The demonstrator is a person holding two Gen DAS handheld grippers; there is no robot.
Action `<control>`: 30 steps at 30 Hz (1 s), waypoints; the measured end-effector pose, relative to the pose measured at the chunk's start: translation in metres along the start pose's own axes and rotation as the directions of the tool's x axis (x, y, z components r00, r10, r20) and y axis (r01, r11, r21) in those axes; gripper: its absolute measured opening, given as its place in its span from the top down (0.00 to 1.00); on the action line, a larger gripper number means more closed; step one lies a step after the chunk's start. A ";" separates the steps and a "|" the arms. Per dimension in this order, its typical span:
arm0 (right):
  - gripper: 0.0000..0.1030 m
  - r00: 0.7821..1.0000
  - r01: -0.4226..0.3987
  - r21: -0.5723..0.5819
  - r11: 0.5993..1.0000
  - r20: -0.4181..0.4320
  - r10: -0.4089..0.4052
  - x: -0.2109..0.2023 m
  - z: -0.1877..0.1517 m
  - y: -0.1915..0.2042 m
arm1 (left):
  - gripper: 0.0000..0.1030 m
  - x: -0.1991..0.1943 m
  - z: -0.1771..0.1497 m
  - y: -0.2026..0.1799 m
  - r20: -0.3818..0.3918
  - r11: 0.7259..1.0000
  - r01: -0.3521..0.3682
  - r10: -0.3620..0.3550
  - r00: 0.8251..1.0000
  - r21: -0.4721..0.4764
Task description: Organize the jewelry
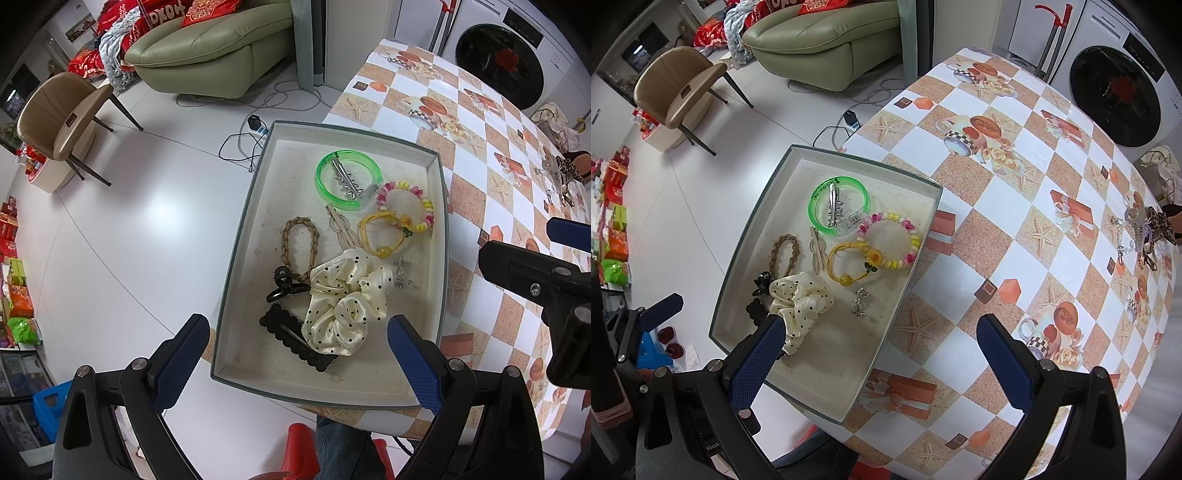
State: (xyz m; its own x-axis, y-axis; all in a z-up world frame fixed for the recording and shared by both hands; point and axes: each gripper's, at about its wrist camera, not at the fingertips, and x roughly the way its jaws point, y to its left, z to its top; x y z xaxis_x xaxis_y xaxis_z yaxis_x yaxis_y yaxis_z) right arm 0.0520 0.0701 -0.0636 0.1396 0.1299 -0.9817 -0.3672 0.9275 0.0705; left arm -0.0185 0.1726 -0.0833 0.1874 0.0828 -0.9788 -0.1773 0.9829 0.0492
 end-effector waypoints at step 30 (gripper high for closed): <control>0.00 1.000 -0.001 0.001 1.000 0.001 0.001 -0.001 0.000 0.002 | 0.03 0.001 0.000 0.003 0.000 1.000 0.002 -0.002 1.000 0.003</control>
State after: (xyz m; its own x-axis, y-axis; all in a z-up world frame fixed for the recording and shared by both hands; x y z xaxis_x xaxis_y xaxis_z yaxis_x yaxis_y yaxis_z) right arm 0.0513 0.0718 -0.0628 0.1400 0.1312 -0.9814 -0.3667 0.9276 0.0717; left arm -0.0190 0.1760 -0.0839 0.1878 0.0812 -0.9788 -0.1738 0.9836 0.0483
